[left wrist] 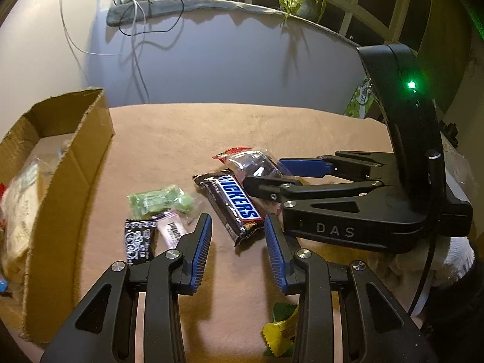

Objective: Organize snacks
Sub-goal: 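Close the left gripper on the Snickers bar while the right gripper grasps the clear bag of dark candy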

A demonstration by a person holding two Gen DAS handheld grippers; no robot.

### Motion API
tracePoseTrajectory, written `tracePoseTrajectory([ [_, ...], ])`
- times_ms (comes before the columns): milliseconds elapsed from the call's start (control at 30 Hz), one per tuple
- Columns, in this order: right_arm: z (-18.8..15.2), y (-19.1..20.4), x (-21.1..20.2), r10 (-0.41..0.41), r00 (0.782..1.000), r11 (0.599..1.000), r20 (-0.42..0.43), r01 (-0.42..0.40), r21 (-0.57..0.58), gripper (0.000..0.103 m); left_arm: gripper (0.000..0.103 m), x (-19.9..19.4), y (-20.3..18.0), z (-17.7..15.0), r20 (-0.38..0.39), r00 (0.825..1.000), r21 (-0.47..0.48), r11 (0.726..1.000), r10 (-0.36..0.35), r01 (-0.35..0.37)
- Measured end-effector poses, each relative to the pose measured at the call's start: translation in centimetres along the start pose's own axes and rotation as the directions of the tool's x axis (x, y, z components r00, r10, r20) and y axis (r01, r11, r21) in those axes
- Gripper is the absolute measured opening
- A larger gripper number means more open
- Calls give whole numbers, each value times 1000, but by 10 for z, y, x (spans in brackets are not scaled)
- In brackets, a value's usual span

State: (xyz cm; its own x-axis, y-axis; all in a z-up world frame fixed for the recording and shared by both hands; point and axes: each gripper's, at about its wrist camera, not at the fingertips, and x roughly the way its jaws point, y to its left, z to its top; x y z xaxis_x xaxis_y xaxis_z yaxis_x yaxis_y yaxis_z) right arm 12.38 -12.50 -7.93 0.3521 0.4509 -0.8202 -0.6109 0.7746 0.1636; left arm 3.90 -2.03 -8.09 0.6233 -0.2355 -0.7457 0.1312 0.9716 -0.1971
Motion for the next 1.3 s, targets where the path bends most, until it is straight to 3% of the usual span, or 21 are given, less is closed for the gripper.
tracePoseTrajectory([
  [367,0,-18,0,24,1000,998,-3,-24,63,45,32,19,-9,9,-32,999,20,1000,19,-18],
  [767,-6,-46,-13,0,1000,992,15,-2,125,45,35,50,-13,19,-69,991,64,992,111,-107],
  [867,-7,-44,-14,-8,1000,993,14,6,116,45,27,53,-14,19,-57,990,78,989,128,-123],
  [1133,-8,-43,-21,-43,998,994,38,38,101,42,27,45,-12,20,-34,993,51,992,117,-116],
  [1300,-1,-34,-35,-38,997,996,73,31,89,38,27,23,-3,23,21,994,25,994,110,-110],
])
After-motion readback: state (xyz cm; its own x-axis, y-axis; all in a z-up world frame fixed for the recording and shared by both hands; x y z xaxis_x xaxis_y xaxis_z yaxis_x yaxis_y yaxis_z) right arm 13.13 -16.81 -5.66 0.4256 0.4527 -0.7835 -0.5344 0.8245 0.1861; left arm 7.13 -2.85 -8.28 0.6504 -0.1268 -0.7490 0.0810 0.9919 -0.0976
